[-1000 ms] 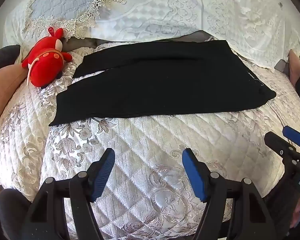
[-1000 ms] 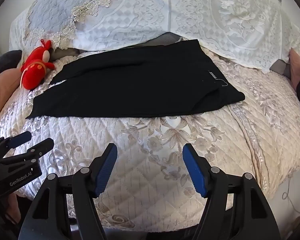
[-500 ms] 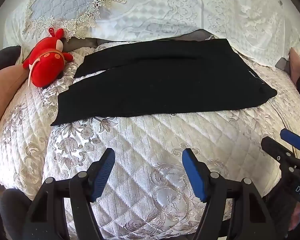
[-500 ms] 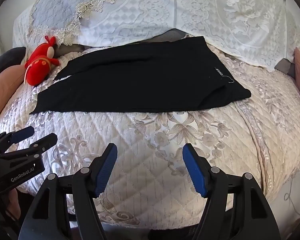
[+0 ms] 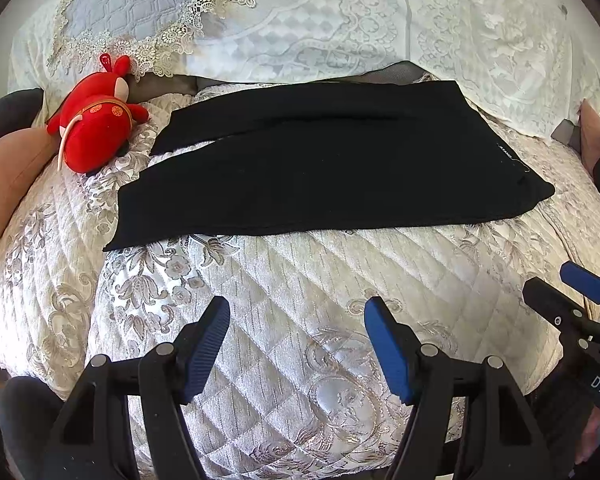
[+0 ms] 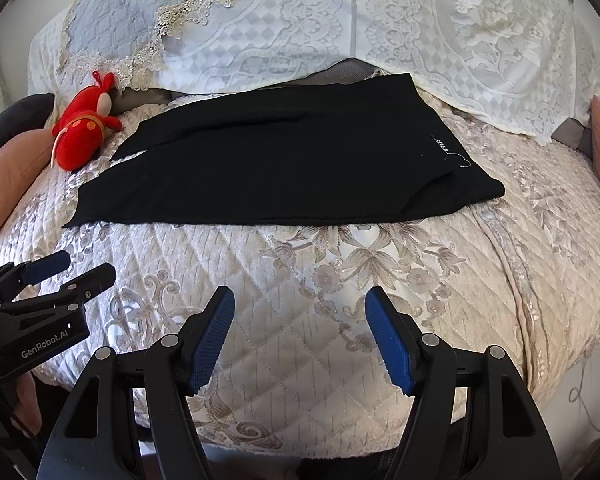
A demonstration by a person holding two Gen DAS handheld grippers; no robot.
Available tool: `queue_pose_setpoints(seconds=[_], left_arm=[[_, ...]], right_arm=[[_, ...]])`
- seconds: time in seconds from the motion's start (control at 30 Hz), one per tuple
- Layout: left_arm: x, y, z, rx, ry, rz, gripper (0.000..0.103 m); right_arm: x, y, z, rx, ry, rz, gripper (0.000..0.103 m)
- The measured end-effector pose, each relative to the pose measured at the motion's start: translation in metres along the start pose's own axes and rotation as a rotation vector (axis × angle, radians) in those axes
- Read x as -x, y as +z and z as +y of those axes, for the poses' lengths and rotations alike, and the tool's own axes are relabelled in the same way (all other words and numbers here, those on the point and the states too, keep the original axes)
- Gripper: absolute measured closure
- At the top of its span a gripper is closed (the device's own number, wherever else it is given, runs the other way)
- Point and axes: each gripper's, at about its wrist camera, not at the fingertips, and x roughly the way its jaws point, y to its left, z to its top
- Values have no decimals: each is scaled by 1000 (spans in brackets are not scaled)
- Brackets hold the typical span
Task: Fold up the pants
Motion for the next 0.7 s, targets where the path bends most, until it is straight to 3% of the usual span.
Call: queue_pose_setpoints(seconds=[0.7], left_arm=[[-1, -2, 1, 11, -2, 10, 31]], right_arm=[[1, 0, 5, 10, 2, -3, 35]])
